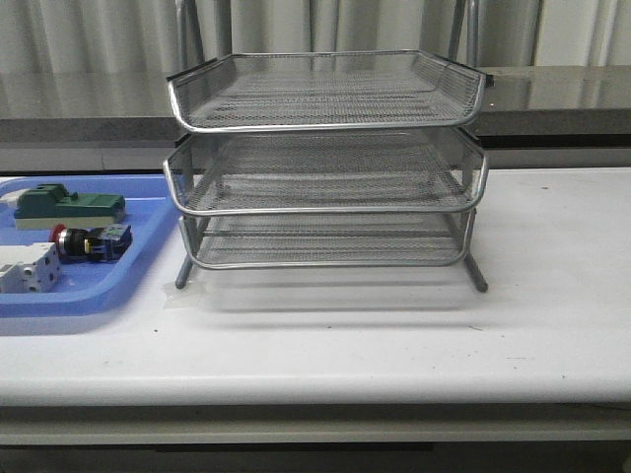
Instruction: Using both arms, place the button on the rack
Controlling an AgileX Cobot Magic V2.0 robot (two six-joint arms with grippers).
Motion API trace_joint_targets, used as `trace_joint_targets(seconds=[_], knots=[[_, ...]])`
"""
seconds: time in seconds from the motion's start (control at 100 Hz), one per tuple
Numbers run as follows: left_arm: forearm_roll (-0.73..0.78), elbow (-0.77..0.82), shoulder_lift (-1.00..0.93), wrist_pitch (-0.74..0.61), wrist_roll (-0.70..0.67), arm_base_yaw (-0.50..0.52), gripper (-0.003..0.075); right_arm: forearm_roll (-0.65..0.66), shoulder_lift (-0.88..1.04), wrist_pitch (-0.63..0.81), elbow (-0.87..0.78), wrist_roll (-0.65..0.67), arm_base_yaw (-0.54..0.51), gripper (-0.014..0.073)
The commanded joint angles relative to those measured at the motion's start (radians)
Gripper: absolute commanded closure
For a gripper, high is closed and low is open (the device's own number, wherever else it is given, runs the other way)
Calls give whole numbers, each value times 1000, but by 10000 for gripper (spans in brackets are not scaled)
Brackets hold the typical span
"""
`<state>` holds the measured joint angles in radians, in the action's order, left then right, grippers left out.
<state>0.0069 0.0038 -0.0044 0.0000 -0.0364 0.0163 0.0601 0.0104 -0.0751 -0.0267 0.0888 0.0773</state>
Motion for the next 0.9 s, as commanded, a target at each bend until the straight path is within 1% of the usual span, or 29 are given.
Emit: trace_joint_targets(seconds=[0.0,0.66,0.8,0.89], knots=[[-7,34,-31,-91,-9,-4,741,13,15,87,-2,-3,-4,651],[-7,34,-31,-91,-9,-4,741,13,15,87,-2,-3,-4,651],[-7,34,-31,-91,-9,-4,741,13,15,146,-1,-3,-4,651],[-7,34,-31,-91,-9,-4,741,6,15,145,16,-3,-4,651]])
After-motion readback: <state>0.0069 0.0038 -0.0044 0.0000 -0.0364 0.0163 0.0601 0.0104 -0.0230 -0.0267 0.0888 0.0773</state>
